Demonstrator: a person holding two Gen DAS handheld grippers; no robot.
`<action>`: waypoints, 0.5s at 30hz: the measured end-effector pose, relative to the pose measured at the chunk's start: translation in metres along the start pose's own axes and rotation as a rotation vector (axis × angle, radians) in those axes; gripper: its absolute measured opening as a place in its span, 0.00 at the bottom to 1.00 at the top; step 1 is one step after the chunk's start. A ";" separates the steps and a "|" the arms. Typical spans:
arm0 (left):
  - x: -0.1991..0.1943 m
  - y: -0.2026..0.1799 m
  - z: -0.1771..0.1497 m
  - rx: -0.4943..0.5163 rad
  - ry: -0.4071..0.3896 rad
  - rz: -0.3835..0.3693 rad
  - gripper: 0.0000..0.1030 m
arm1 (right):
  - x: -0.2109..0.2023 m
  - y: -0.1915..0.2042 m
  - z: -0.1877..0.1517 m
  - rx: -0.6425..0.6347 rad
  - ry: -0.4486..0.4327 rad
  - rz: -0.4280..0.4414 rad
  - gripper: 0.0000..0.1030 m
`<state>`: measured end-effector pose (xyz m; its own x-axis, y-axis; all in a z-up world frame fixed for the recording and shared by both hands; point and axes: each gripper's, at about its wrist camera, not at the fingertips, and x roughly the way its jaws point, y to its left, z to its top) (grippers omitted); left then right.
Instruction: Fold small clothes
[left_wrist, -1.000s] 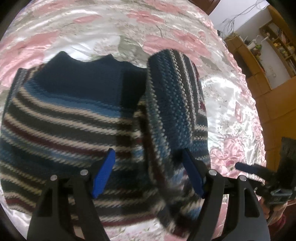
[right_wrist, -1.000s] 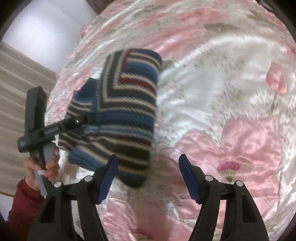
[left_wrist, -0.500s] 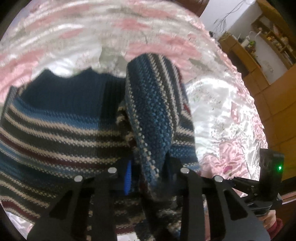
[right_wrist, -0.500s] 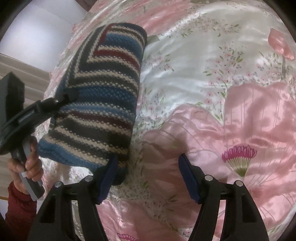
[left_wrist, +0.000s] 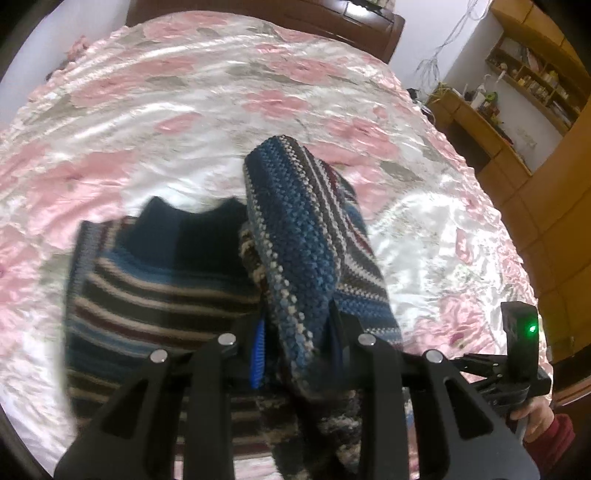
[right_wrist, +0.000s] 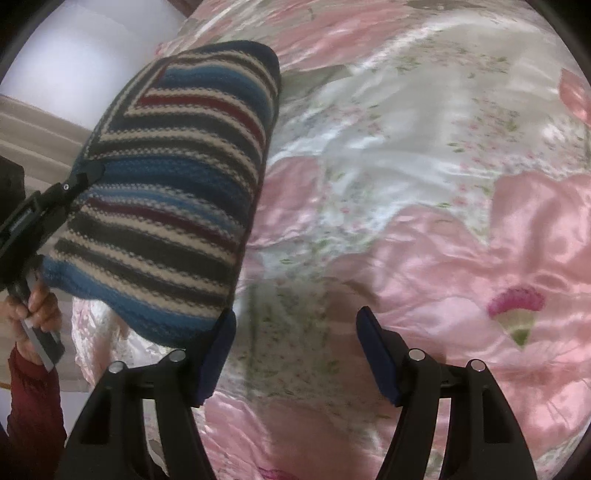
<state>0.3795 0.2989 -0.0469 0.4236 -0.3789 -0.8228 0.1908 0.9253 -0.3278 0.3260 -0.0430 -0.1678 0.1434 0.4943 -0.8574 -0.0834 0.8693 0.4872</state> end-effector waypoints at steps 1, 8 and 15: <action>-0.005 0.009 0.001 -0.008 -0.006 0.010 0.25 | 0.003 0.004 0.000 -0.008 0.002 0.004 0.67; -0.043 0.077 0.008 -0.054 -0.039 0.100 0.25 | 0.024 0.029 -0.001 -0.034 0.027 0.031 0.67; -0.050 0.142 -0.001 -0.150 -0.016 0.146 0.25 | 0.036 0.060 -0.004 -0.090 0.048 0.024 0.67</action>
<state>0.3851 0.4496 -0.0530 0.4511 -0.2401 -0.8596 -0.0068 0.9622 -0.2723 0.3224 0.0269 -0.1707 0.0928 0.5123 -0.8538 -0.1745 0.8526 0.4926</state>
